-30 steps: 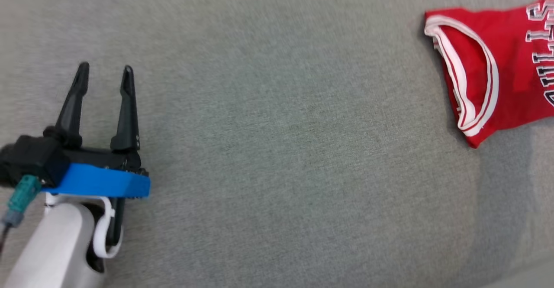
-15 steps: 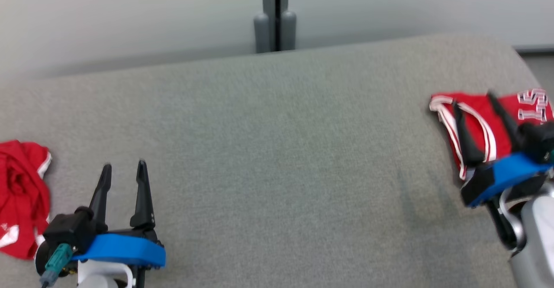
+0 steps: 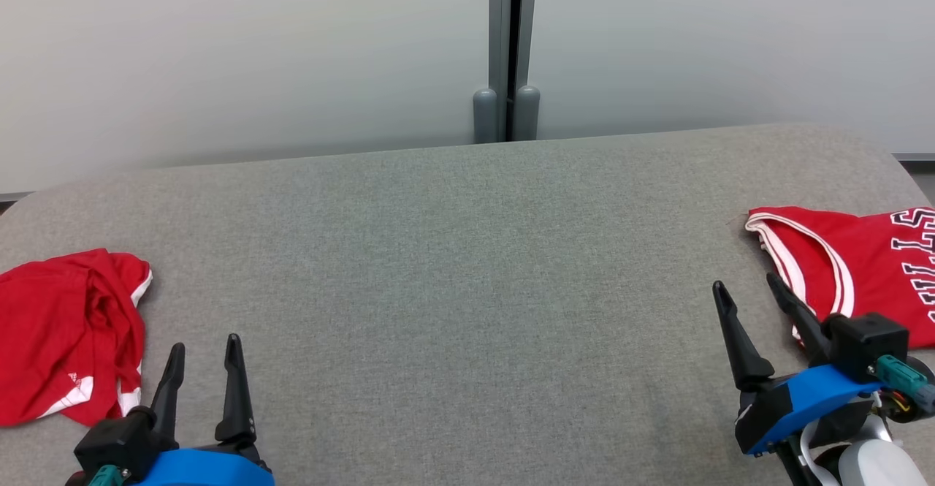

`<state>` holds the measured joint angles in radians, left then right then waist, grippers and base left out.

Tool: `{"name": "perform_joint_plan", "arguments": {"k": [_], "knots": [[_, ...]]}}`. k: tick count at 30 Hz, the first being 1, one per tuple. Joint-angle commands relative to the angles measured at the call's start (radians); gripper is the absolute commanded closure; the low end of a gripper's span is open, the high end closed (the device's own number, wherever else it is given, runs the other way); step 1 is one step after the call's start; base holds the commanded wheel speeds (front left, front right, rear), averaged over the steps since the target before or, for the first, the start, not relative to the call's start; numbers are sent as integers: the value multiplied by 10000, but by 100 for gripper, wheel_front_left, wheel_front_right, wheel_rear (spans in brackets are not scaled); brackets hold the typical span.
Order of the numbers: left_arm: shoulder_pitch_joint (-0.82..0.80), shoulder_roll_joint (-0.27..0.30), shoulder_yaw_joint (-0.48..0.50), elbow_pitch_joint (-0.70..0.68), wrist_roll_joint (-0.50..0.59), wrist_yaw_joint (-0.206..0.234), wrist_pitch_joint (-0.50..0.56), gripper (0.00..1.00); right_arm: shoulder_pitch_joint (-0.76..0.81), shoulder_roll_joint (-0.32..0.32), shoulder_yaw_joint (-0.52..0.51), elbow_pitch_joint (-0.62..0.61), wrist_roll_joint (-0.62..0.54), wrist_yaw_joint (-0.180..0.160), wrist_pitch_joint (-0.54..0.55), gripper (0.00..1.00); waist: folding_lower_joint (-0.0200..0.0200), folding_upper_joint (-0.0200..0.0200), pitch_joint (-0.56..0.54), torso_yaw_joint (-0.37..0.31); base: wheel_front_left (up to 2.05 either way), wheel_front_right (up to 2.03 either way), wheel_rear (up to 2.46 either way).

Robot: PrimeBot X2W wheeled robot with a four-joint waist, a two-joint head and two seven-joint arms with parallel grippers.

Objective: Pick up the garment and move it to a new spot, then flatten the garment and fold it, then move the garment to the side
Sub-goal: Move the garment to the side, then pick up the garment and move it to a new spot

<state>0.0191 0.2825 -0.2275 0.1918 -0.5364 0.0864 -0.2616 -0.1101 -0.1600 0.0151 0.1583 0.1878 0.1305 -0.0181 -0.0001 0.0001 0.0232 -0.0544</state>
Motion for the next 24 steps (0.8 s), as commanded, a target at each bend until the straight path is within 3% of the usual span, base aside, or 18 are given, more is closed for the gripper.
{"name": "perform_joint_plan", "arguments": {"k": [1, 17, 24], "knots": [[106, 54, 109, -29, 50, -3, -43, 0, 206, 89, -88, -98, -31, 6, 54, 0, 1, -1, -15, -4, 0, 0, 0], [-93, -3, 34, -337, 82, 82, -27, 0, 333, 252, -258, -249, -242, 6, 249, 0, 1, -1, 207, 128, 0, 0, 0], [-345, -113, -129, -378, 110, 68, 36, 0, 521, 418, -377, -375, -152, 6, 122, 0, 1, -1, 323, 986, 0, 0, 0]]}}
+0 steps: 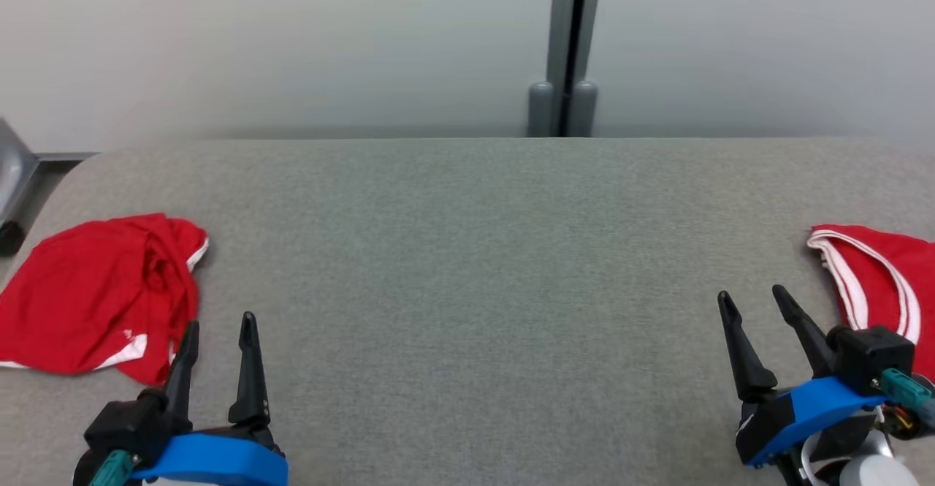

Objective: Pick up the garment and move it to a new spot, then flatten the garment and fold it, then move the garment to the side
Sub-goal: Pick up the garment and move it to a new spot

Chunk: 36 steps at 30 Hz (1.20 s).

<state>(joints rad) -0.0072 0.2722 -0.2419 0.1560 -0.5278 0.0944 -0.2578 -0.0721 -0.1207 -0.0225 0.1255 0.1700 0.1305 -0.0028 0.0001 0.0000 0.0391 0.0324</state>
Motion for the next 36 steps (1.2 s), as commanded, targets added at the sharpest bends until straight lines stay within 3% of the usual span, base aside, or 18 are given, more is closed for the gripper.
{"name": "perform_joint_plan", "arguments": {"k": [1, 15, 21, 27, 36], "knots": [[-97, -6, -2, -18, 31, -22, -1, 0, 186, 41, -8, -62, 42, 6, -52, 0, -1, 0, 176, 311, 0, 0, 0], [161, 40, 159, -3, -107, -26, -43, 0, 76, 129, 350, 63, 79, 6, -409, 0, -1, 0, 93, 3418, 0, 0, 0], [250, 81, 214, -63, -149, 4, -55, 0, -62, 210, 587, 197, 25, 6, -827, 0, -1, 0, 84, 4335, 0, 0, 0], [386, 116, 272, -152, -175, 26, -62, 0, -14, 352, 646, 358, -70, 6, -905, 0, -1, 0, 130, 4750, 0, 0, 0], [263, 101, 460, -251, -319, 192, 11, 0, -38, 348, 612, 334, -145, 6, -801, 0, -1, 0, 259, 4687, 0, 0, 0]]}}
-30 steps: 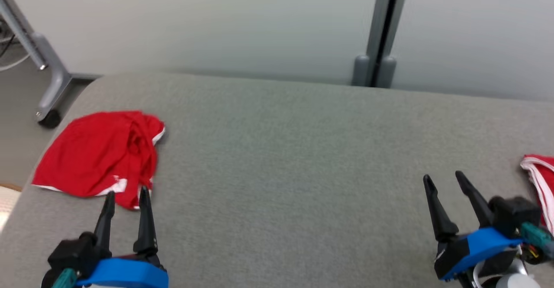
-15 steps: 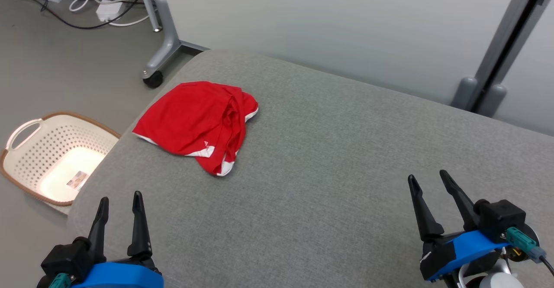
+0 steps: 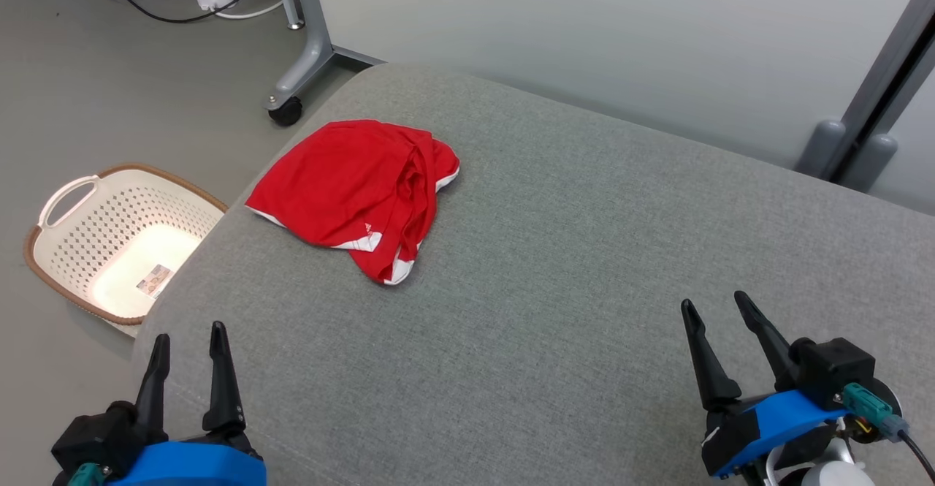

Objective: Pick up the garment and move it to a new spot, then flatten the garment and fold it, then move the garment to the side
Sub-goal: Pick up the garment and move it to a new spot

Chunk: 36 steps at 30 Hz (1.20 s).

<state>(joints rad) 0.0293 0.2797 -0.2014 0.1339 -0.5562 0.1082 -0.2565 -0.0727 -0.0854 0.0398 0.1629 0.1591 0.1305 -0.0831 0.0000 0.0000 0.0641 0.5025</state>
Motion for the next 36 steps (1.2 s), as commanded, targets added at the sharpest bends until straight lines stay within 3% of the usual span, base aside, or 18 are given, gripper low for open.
{"name": "perform_joint_plan", "arguments": {"k": [1, 5, 9, 18, 23, 27, 31, 32, 33, 34, 36], "knots": [[-216, 32, 135, -68, -102, 72, 49, 0, -42, 6, 4, -68, -83, 6, 14, 0, 0, 0, 60, -59, 0, 0, 0], [-908, 356, 351, -152, -218, 80, 462, 0, -181, -82, 101, -262, -187, 6, 117, 0, 0, 0, 425, -318, 0, 0, 0], [-2176, 811, 677, 156, -566, 219, 1613, 0, -376, -252, 201, -655, -363, 6, 317, 0, 0, 0, 1055, -689, 0, 0, 0], [-5096, 2025, 1333, 2057, -1105, 360, 3673, 0, -1333, -627, 832, -2074, -604, 6, 736, 0, 0, 0, 3399, -2281, 0, 0, 0], [-6090, 2308, 1824, 3090, -1864, 122, 4388, 0, -1777, -885, 1171, -2541, -558, 6, 880, 0, 0, 0, 4537, -3190, 0, 0, 0], [-6318, 2513, 2092, 3851, -2416, 267, 5397, 0, -2061, -936, 1250, -2783, -558, 6, 825, 0, 0, 0, 5134, -3849, 0, 0, 0], [-6115, 2315, 2069, 4621, -3107, 583, 7096, 0, -2189, -849, 1161, -2800, -493, 6, 658, 0, 0, 0, 5335, -4325, 0, 0, 0], [-6038, 2291, 1994, 4675, -3149, 675, 7437, 38, -2196, -812, 1117, -2790, -484, 6, 628, 0, 0, 0, 5345, -4397, 0, 0, 0], [-6009, 2336, 1990, 4669, -3180, 736, 7594, 88, -2201, -772, 1109, -2751, -479, 6, 585, 0, 0, 0, 5332, -4472, 0, 0, 0], [-5977, 2382, 1981, 4608, -3224, 755, 7749, 100, -2197, -729, 1084, -2711, -461, 6, 527, 0, 0, 0, 5301, -4524, 0, 0, 0], [-5956, 2437, 1998, 4498, -3212, 720, 7764, 100, -2174, -672, 1072, -2662, -453, 6, 498, 0, 0, 0, 5234, -4565, 0, 0, 0]]}}
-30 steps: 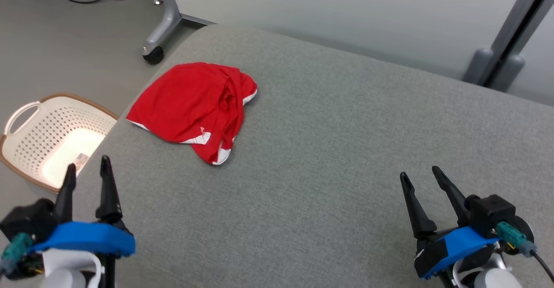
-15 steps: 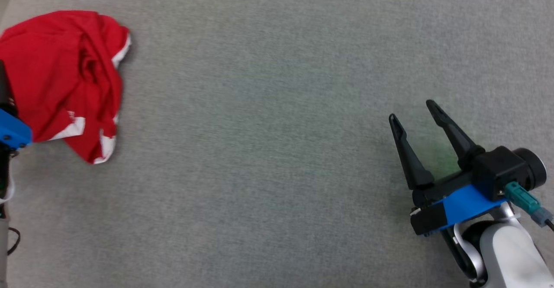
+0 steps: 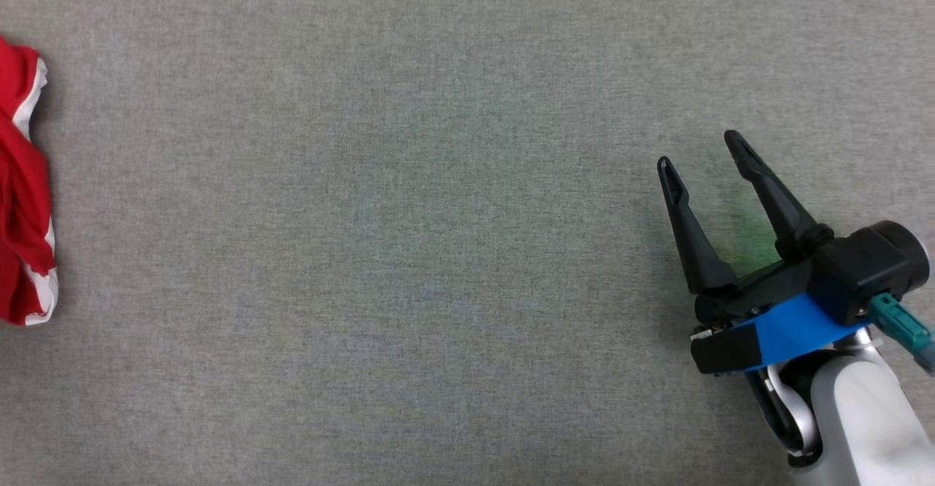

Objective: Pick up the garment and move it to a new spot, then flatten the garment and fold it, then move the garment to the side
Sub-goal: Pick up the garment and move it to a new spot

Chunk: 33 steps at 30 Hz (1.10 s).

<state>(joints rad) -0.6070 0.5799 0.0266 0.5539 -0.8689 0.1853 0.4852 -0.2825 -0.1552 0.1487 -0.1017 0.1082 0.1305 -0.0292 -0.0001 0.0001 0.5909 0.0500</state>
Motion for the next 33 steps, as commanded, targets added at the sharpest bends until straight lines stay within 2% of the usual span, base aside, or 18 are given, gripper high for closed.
{"name": "perform_joint_plan", "arguments": {"k": [1, 6, 10, 11, 15, 20, 25, 26, 33], "knots": [[385, -449, -230, 148, -11, -37, 202, 100, -43, 68, -10, 47, 49, 6, -90, 0, 1, -1, -114, -68, 0, 0, 0], [167, 521, -119, -786, 437, -66, -235, 100, 91, 215, -13, 517, 205, 6, -371, 0, 1, -1, -919, -105, 0, 0, 0], [-176, 821, -290, -1561, 860, -154, -517, 100, 257, 370, 67, 943, 299, 6, -557, 0, 1, -1, -1852, -98, 0, 0, 0], [-416, 1130, -487, -1935, 1221, -194, -598, 100, 348, 440, 116, 1184, 363, 6, -679, 0, 1, -1, -2474, -133, 0, 0, 0], [-835, 1269, -820, -2679, 1513, -371, -514, 100, 551, 535, 136, 1493, 462, 6, -785, 0, 1, -1, -3298, -216, 0, 0, 0], [-1651, 928, -1381, -4001, 1354, -804, -91, 100, 884, 700, 196, 1742, 600, 6, -826, 0, 1, -1, -4372, -457, 0, 0, 0], [-2058, 258, -2310, -5699, 1466, -611, 628, 100, 1164, 790, 186, 1731, 689, 6, -740, 0, 1, -1, -4796, -831, 0, 0, 0], [-2124, -115, -2729, -6241, 1426, -529, 889, 100, 1206, 819, 195, 1692, 721, 6, -727, 0, 1, -1, -4788, -1038, 0, 0, 0], [-1586, -1293, -3991, -6877, 1354, -491, 1058, 100, 976, 938, 436, 1574, 797, 6, -716, 0, 1, -1, -4412, -2053, 0, 0, 0]]}}
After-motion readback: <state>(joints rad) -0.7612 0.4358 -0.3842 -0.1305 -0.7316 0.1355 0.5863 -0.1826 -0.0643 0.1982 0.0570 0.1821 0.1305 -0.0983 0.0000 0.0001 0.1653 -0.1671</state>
